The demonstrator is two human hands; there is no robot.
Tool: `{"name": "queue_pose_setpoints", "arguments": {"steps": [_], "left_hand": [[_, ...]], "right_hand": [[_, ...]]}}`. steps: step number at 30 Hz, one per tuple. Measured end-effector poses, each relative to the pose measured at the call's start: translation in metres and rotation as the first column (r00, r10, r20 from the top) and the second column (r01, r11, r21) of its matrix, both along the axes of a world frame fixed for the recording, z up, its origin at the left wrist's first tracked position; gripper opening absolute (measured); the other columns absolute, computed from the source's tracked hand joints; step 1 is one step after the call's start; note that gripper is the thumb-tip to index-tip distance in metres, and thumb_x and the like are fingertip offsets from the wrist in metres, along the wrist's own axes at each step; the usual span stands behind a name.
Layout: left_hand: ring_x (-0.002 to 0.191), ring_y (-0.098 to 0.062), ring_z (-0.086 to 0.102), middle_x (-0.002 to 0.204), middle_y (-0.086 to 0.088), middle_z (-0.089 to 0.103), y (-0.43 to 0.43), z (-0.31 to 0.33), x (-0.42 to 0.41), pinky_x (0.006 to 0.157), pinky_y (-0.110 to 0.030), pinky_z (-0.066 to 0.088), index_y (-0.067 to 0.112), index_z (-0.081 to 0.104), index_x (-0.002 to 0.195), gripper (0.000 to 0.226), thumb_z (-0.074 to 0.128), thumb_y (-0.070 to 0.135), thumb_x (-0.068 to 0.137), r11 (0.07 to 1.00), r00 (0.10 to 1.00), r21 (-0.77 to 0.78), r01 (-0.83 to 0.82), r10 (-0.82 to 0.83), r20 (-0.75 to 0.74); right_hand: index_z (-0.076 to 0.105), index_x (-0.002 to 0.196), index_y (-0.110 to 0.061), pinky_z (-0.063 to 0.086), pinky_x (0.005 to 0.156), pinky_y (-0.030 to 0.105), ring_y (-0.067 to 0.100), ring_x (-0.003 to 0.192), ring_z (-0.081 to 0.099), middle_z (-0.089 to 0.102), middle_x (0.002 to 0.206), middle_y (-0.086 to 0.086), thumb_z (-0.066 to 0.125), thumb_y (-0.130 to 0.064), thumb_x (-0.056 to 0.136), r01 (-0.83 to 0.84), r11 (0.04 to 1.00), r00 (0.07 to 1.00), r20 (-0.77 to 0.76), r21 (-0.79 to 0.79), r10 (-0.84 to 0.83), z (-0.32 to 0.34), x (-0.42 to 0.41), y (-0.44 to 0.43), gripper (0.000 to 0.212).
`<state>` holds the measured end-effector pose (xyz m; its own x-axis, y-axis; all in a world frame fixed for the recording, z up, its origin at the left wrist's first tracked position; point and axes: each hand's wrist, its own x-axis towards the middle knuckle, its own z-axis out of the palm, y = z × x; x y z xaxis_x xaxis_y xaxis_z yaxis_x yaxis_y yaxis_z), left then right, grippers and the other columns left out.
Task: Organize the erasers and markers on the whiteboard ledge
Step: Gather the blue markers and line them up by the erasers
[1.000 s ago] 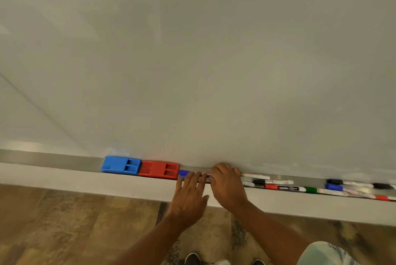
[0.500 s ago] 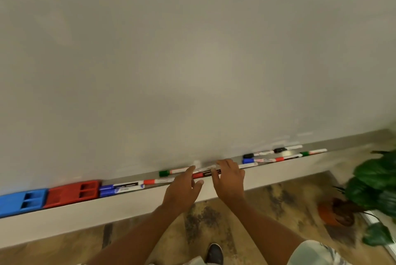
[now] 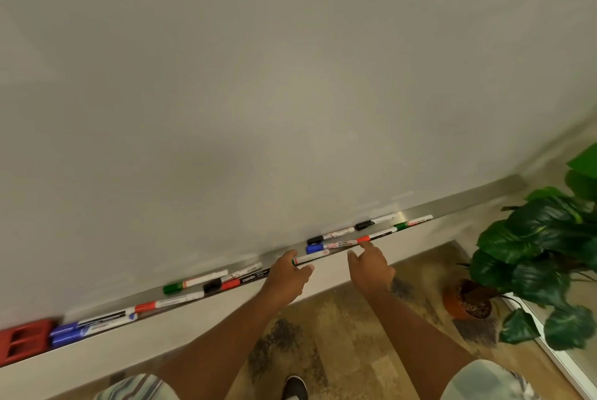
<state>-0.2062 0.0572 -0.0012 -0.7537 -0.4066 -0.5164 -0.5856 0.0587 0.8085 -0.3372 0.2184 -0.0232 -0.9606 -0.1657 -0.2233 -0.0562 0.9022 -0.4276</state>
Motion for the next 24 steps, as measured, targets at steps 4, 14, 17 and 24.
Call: {"name": "queue_pose_setpoints", "arguments": {"steps": [4, 14, 17, 24], "left_hand": [[0.088, -0.018, 0.066, 0.13, -0.015, 0.069, 0.011, 0.004, -0.022, 0.051, -0.017, 0.046, 0.017, 0.031, 0.164, 0.069, 0.065, 0.029, 0.105, 0.998, 0.998, 0.03, -0.057, 0.056, 0.025], [0.08, -0.018, 0.065, 0.119, -0.015, 0.074, 0.023, 0.0, -0.051, 0.047, -0.017, 0.045, 0.017, 0.037, 0.161, 0.063, 0.063, 0.031, 0.105, 0.997, 0.992, 0.015, -0.081, 0.079, 0.094], [0.076, -0.021, 0.066, 0.113, -0.012, 0.076, 0.024, -0.002, -0.053, 0.052, -0.023, 0.046, 0.017, 0.048, 0.153, 0.053, 0.062, 0.033, 0.105, 0.997, 0.99, 0.01, -0.081, 0.079, 0.119], [0.077, -0.022, 0.068, 0.109, -0.011, 0.077, 0.027, -0.001, -0.057, 0.063, -0.028, 0.052, 0.019, 0.061, 0.136, 0.034, 0.062, 0.032, 0.105, 0.991, 0.987, 0.048, -0.128, 0.123, 0.101]], "right_hand": [[0.048, 0.144, -0.025, 0.038, 0.113, 0.057, 0.029, 0.121, 0.062, 0.068, 0.125, 0.005, 0.053, -0.044, 0.102, -0.046, 0.999, 0.997, 0.064, -0.014, 0.047, -0.009, -0.019, 0.01, 0.047], [0.051, 0.137, -0.03, 0.039, 0.11, 0.053, 0.026, 0.112, 0.065, 0.072, 0.115, 0.003, 0.055, -0.04, 0.101, -0.124, 0.991, 0.988, 0.085, -0.039, 0.127, -0.019, -0.043, 0.013, 0.038], [0.051, 0.139, -0.029, 0.041, 0.11, 0.052, 0.026, 0.111, 0.066, 0.073, 0.113, 0.004, 0.055, -0.039, 0.101, -0.121, 0.991, 0.987, 0.104, -0.057, 0.126, -0.019, -0.044, 0.014, 0.039], [0.055, 0.132, -0.023, 0.05, 0.102, 0.056, 0.029, 0.101, 0.069, 0.074, 0.103, 0.008, 0.056, -0.039, 0.102, -0.069, 0.978, 0.984, 0.149, -0.198, 0.099, -0.023, -0.043, 0.01, 0.034]]}}
